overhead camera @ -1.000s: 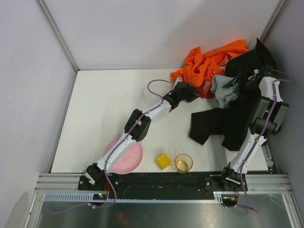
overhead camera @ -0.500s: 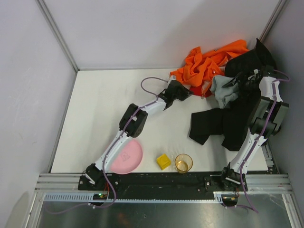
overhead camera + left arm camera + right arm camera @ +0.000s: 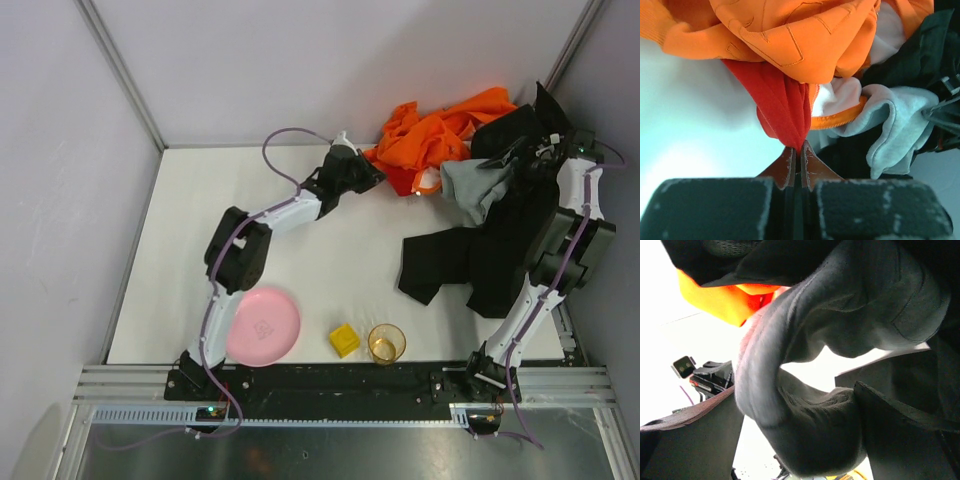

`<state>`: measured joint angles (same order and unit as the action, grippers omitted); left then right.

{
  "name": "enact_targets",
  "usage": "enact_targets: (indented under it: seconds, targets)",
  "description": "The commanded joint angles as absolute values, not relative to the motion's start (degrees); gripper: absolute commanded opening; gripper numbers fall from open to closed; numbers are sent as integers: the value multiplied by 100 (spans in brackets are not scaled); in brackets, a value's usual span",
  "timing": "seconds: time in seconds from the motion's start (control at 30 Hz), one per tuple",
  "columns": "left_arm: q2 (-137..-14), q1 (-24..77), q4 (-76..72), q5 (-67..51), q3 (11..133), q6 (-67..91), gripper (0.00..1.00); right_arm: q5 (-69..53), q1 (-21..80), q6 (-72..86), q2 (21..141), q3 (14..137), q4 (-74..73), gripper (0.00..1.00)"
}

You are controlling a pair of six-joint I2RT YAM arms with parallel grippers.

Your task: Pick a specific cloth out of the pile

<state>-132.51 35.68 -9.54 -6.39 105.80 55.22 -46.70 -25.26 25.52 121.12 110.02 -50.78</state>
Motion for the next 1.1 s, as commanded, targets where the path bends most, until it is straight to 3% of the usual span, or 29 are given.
enact_targets:
  seconds: [0.0,0.4,0.73,1.07]
  targets:
    - [-11769,3467,-1447,-449,9682,4867,1,-5083,-2557,2744,11413,10786,-4811,91]
    - [-9728,3304,-1457,-30,8933,4183,1,-5212,-2547,2761,11185,10489,-4765,91]
    - [-9746,2743,-803,-644,10542,4041,1,-5240,-2119,2735,11117,10676,-4689,91]
    - [-9201,1787,-432,-520,10936,3851,1,-5228,-1499,2742,11242,11002,-4603,91]
